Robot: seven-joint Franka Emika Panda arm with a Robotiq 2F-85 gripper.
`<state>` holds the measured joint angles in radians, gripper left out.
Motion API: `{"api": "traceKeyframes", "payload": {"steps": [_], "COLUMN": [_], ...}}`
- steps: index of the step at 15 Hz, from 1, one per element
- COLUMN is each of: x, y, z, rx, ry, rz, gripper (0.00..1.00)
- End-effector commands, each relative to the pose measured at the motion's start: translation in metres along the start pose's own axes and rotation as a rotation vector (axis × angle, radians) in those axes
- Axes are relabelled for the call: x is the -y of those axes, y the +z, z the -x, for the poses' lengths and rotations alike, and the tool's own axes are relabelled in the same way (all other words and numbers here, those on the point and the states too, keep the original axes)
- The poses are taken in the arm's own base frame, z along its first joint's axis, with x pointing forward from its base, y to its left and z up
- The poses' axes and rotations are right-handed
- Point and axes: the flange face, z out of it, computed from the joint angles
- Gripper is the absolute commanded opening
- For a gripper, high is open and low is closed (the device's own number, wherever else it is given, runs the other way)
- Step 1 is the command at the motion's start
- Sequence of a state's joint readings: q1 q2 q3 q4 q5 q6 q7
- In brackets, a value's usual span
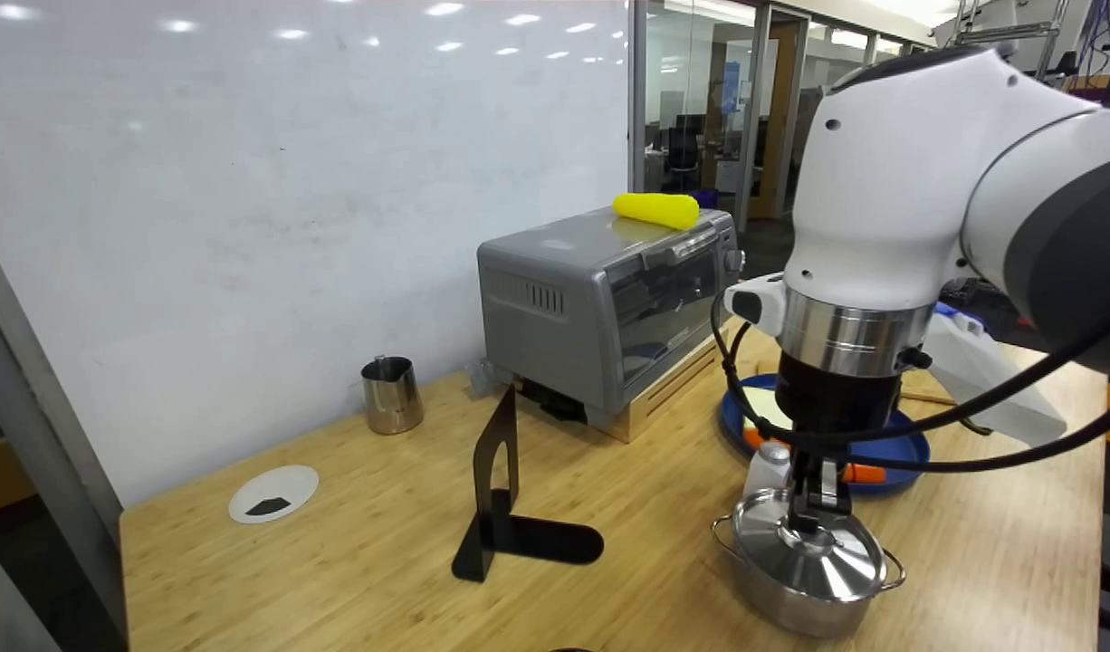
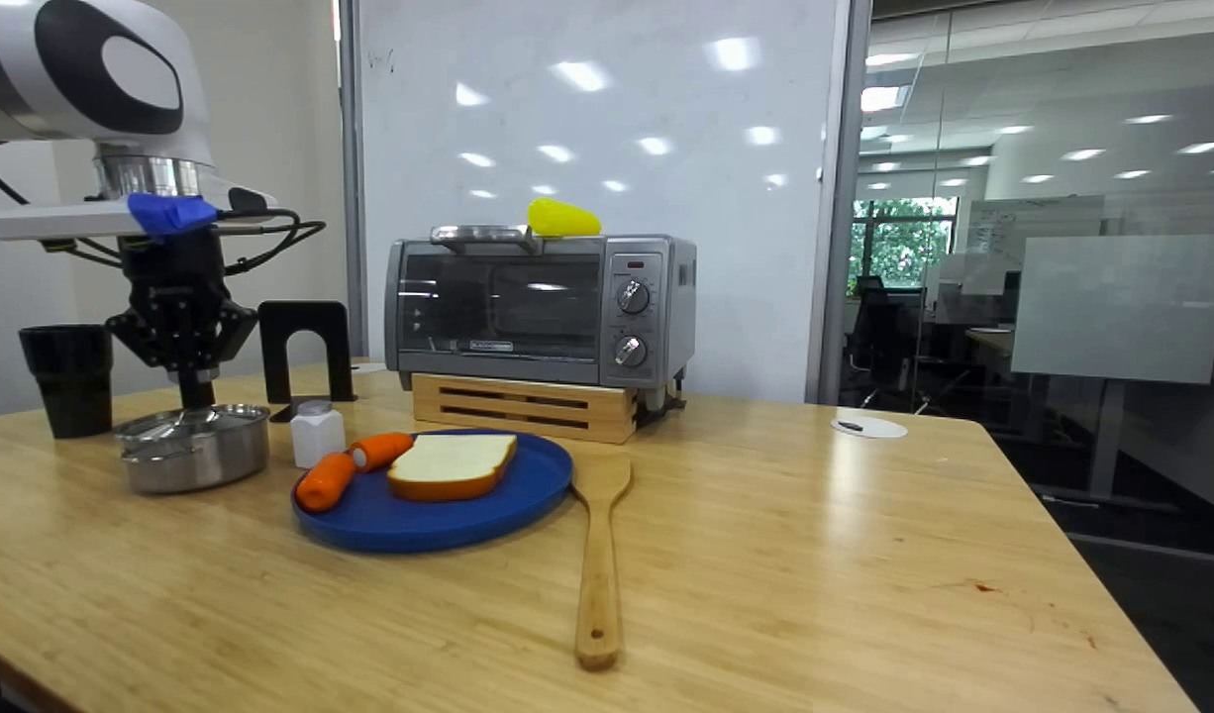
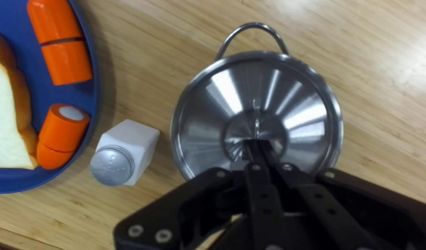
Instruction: Take the lid off the pot, put it on the table, take half a carrot from the plate, put it in the pot then cover the pot with the lid
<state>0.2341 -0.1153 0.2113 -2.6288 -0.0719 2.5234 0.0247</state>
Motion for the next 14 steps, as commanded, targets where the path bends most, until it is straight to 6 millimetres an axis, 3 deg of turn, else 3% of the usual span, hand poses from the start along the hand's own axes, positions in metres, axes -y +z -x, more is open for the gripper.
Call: {"api": "traceKeyframes", "payload": {"steps": [1, 4, 9, 11, 14], "x": [0.002, 0.003, 0.006, -0.003, -0.042], "y": [-0.004, -0.013, -0.077, -0.105, -0.138], "z": [-0.003, -0.004, -0.002, 0.003, 0.020], "rx": [-0.024, -0.033, -0.043, -0.052, -0.068], "ry": [0.006, 0.012, 0.047, 0.084, 0.186], "rz": [-0.005, -0.010, -0.039, -0.042, -0.036], "gripper": [0.01, 0.01, 0.01, 0.01, 0.01]}}
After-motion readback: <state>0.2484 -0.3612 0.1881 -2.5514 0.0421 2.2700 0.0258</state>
